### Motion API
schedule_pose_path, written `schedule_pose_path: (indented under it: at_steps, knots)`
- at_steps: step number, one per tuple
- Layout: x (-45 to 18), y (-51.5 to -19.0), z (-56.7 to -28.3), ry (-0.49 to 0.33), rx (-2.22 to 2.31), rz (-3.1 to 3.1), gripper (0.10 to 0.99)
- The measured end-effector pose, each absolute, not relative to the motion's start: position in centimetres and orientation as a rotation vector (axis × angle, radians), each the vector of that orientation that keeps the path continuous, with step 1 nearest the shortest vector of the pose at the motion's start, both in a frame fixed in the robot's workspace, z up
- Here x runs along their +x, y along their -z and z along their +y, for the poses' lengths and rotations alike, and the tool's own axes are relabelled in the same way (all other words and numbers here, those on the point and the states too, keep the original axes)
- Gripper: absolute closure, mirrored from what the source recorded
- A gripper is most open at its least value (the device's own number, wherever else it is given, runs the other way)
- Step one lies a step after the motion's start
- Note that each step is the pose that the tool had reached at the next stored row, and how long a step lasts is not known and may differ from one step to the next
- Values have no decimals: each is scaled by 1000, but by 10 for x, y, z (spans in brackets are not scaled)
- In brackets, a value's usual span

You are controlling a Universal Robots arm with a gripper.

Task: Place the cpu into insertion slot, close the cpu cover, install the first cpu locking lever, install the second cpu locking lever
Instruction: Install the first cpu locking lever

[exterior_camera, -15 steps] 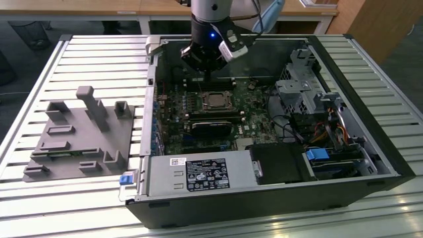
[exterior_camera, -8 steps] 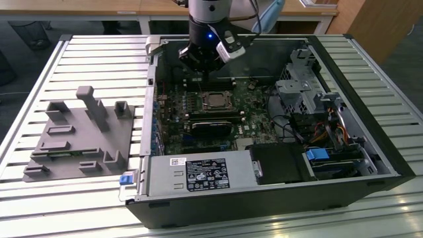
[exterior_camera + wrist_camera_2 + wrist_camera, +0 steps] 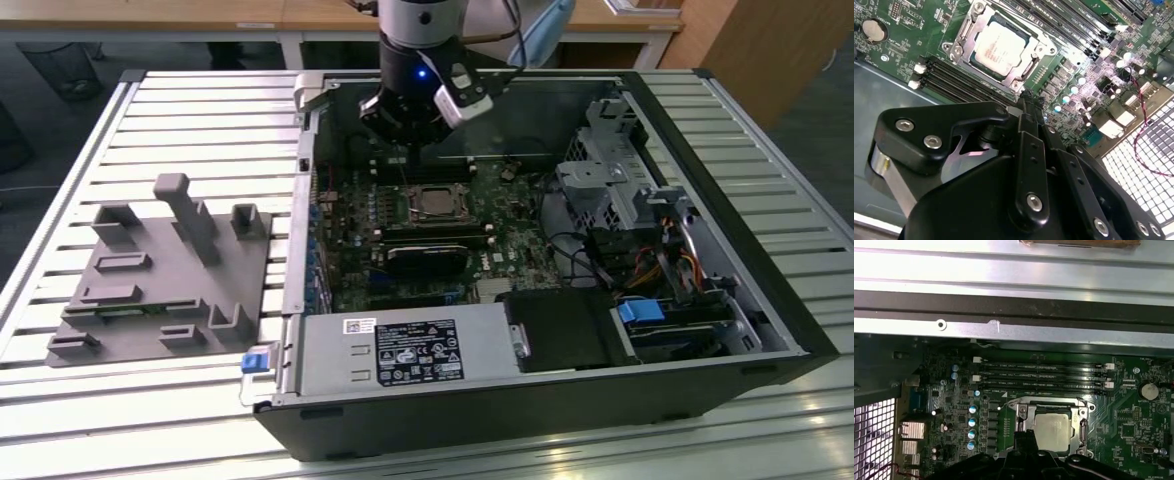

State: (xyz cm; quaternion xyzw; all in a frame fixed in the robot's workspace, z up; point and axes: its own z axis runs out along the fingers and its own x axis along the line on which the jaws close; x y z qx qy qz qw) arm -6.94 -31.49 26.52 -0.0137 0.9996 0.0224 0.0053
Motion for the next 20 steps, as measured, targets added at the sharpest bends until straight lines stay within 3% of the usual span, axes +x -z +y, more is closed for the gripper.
schedule_pose_path:
  at_steps: [20]
  knots:
    - [-97,-259,-311,-71,-11,3123,980]
